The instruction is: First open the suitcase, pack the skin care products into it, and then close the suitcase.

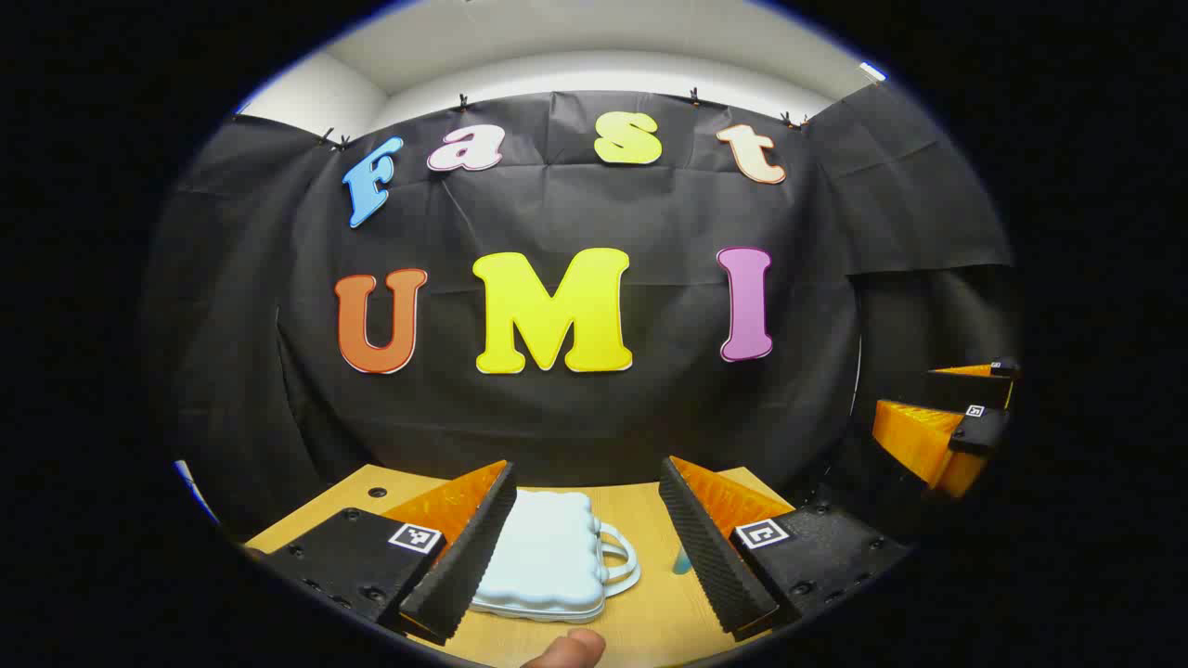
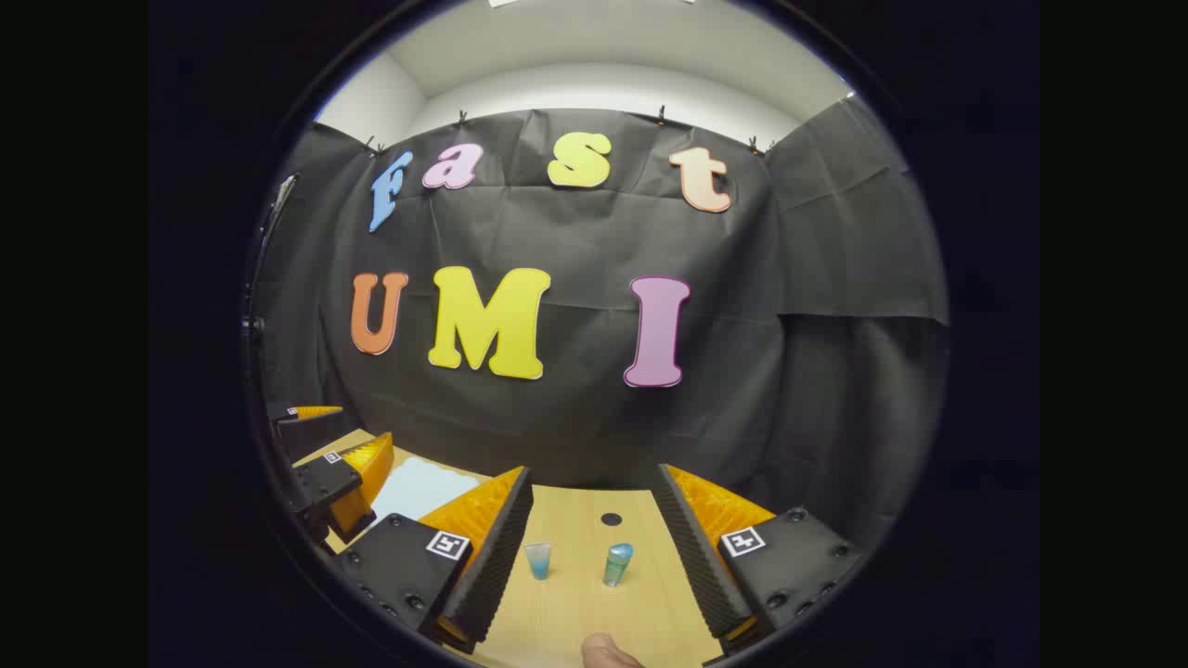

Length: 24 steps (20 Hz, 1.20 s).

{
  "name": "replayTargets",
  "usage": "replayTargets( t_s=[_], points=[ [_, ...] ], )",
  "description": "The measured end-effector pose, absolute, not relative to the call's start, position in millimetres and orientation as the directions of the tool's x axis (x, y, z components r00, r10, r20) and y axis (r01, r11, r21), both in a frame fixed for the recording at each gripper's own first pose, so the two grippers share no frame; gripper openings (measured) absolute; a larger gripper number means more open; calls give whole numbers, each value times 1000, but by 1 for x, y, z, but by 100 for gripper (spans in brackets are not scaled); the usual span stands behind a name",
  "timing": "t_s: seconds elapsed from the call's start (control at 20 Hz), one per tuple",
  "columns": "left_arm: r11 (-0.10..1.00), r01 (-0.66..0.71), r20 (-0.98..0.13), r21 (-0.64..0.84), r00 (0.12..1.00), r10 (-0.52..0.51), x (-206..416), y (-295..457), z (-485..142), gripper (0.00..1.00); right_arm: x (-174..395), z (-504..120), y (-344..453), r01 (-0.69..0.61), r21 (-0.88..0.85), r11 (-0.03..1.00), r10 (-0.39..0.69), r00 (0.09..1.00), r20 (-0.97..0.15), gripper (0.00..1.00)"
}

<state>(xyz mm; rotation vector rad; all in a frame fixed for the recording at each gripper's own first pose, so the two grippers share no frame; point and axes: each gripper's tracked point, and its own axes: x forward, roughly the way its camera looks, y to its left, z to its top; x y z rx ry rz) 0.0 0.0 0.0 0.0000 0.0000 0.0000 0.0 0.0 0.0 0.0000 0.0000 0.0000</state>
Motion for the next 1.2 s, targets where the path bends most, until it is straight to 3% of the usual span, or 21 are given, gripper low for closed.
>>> replayTargets(
  t_s=[0.8,1.0,1.2],
  points=[
    [1000,0,-31,31,1000,1,12,-27,-15,99,4,-8,-31,1,-5,1000,-1,1000,-8,80],
    [963,-41,9,266,999,40,25,-18,-51,99,9,-11,-60,49,-17,999,-49,999,2,80],
    [839,-62,-1,541,997,75,43,-8,-113,98,10,-21,-96,104,-26,994,-104,994,-8,79]
  ],
)
